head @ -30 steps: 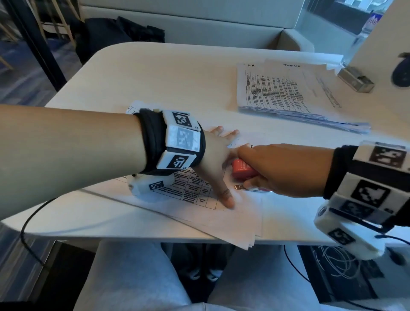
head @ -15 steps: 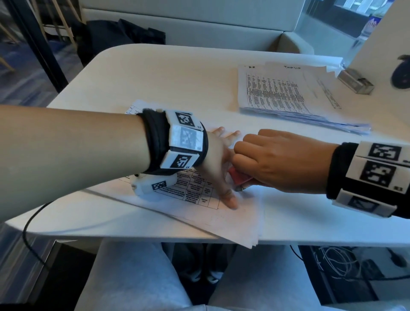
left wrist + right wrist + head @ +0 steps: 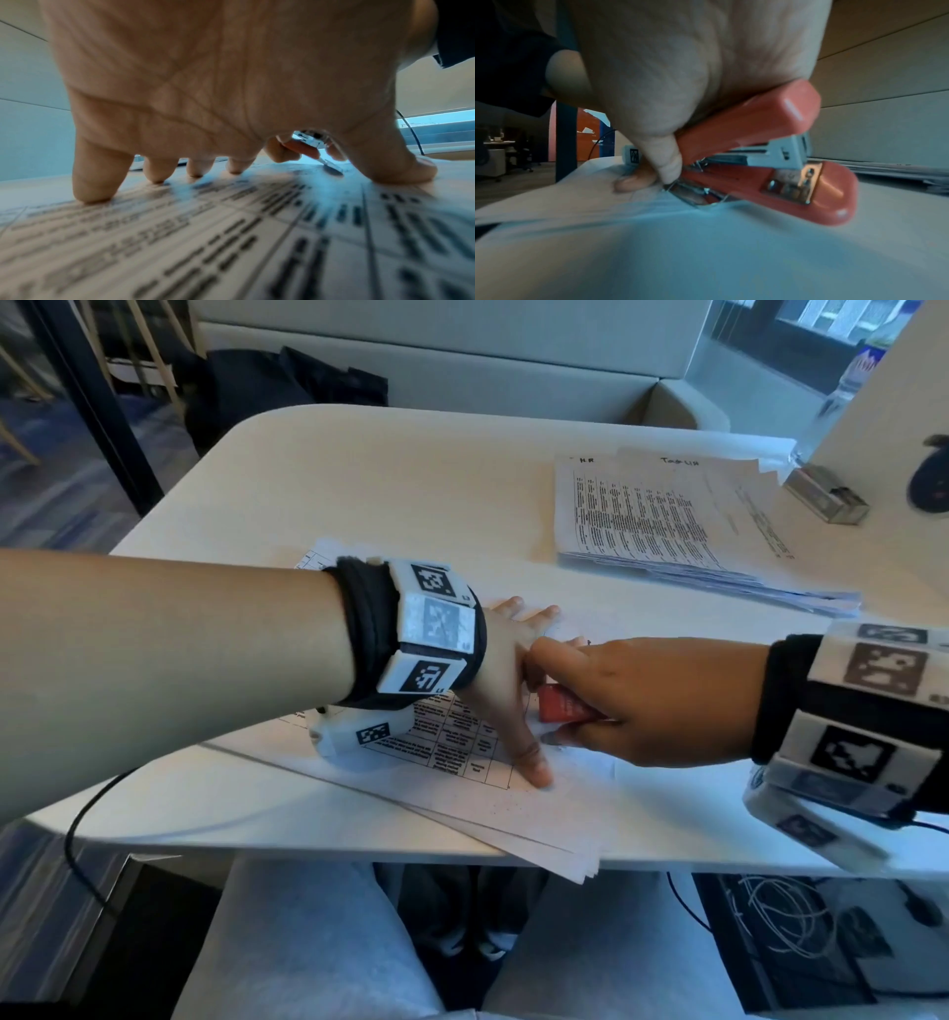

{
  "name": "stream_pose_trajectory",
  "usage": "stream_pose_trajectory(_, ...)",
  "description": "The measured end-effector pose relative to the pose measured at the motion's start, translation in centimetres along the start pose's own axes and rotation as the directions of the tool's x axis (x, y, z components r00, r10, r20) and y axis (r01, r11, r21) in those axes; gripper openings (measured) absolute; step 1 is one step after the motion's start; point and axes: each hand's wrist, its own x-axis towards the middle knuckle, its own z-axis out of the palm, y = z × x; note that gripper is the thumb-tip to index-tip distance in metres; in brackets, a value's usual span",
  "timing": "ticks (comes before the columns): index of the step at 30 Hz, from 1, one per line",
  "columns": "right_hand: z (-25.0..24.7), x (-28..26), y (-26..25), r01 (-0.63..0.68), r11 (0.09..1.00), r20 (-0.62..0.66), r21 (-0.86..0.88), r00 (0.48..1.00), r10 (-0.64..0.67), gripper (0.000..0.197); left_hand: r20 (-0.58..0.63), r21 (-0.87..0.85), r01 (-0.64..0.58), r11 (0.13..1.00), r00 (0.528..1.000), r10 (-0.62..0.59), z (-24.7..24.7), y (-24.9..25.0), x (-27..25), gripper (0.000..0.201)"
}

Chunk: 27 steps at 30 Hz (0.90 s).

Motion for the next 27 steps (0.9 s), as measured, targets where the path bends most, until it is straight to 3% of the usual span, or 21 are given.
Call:
stream_pose_trajectory(5, -0.1, 0.4, 0.0, -0.213, 0.959, 0.085, 0.185, 0.976, 0.201, 0.035, -0.031, 0.097, -0.013, 0.995, 0.999, 0.016, 0.4, -0.1, 0.8, 0.126)
stream_pose_trajectory(10, -0.4, 0.8, 0.1, -0.355, 0.883, 0.178, 0.308, 0.933, 0.313, 0.037, -0.019, 0.128, 0.039, 0.991, 0.999, -0.037, 0.0, 0.4, 0.2, 0.12)
stream_pose_trajectory(15, -0.9, 1.1, 0.7, -0.454, 0.659, 0.311, 0.599, 0.891, 0.332, 0.021, 0.005, 0.133, 0.065, 0.989, 0.998, -0.066, 0.0, 0.5, 0.2, 0.139)
stream_pose_trajectory(19, -0.9, 1.1, 1.2, -0.452, 0.736, 0.298, 0.504, 0.891, 0.343, 0.027, 0.016, 0.145, 0.061, 0.988, 0.998, -0.064, -0.2, 0.6, 0.0, 0.135)
stream_pose_trajectory(23, -1.4, 0.8, 0.9, -0.437, 0.867, 0.165, 0.238, 0.898, 0.407, 0.04, 0.022, 0.154, 0.057, 0.986, 0.998, -0.061, -0.7, 0.7, -0.2, 0.137)
stream_pose_trajectory(27, -1.7, 0.7, 0.9, -0.416, 0.907, 0.068, 0.071, 0.909, 0.412, 0.046, 0.045, 0.159, 0.07, 0.985, 0.996, -0.078, -0.9, 0.4, -0.1, 0.141)
